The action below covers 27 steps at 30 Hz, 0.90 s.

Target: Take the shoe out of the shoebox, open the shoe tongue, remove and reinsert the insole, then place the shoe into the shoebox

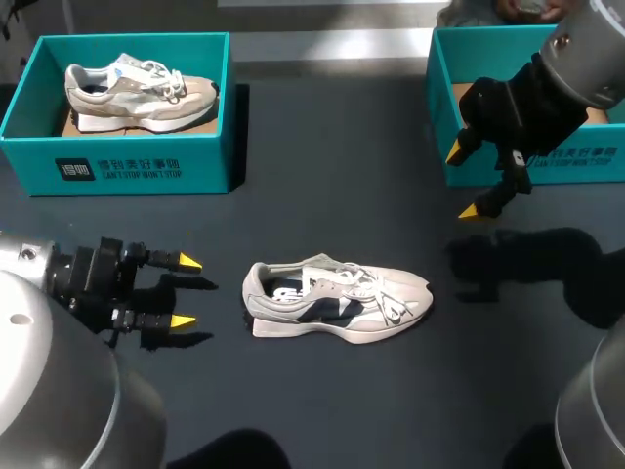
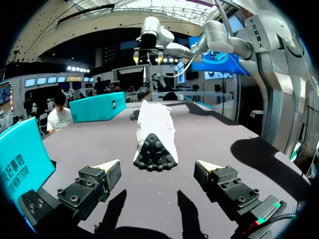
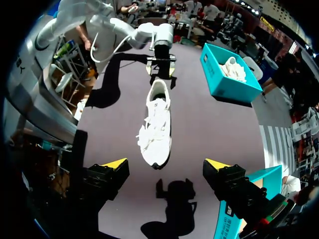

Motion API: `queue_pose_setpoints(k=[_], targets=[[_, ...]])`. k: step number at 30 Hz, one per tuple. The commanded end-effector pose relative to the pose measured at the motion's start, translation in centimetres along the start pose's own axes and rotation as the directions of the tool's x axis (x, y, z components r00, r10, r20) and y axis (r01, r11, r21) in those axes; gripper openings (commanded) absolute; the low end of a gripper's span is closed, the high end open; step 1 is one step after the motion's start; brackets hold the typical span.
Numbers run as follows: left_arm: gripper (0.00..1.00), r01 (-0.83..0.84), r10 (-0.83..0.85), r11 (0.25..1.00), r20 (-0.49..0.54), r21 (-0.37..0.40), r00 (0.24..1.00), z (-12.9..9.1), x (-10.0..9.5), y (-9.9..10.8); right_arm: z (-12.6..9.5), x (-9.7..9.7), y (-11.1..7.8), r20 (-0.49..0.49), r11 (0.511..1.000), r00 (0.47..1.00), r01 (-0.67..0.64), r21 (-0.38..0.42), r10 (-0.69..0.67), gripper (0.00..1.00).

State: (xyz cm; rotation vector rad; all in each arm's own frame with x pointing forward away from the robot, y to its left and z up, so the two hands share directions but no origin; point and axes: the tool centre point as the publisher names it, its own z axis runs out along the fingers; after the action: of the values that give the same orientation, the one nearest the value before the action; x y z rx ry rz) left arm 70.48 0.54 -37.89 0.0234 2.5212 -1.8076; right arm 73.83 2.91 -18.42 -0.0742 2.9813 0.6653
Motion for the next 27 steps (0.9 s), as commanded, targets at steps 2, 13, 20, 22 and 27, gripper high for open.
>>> queue_pose_setpoints(k=[2,13,20,22,27], targets=[[1.00,-0.001,0.001,1.000,0.150,-0.003,0.989,0.4,0.5,-0.2,0.1,-0.1,0.1,-0.002,1.000,1.000,-0.001,0.003,0.001,1.00],[1.00,-0.001,0.001,1.000,0.150,-0.003,0.989,0.4,0.5,-0.2,0.1,-0.1,0.1,-0.002,1.000,1.000,-0.001,0.003,0.001,1.00],[1.00,-0.002,0.004,1.000,0.101,-0.018,0.995,3.0,-0.1,-0.3,0.1,-0.1,0.1,-0.002,1.000,1.000,-0.001,0.003,0.001,1.00],[1.00,-0.009,0.012,1.000,0.095,-0.029,0.995,3.7,-0.4,-0.5,0.1,-0.1,0.1,-0.002,1.000,1.000,-0.001,0.003,0.001,1.00],[1.00,-0.022,0.026,0.999,0.092,-0.039,0.995,5.1,-1.1,-0.8,0.1,-0.1,0.1,-0.002,1.000,1.000,-0.001,0.003,0.001,1.00]])
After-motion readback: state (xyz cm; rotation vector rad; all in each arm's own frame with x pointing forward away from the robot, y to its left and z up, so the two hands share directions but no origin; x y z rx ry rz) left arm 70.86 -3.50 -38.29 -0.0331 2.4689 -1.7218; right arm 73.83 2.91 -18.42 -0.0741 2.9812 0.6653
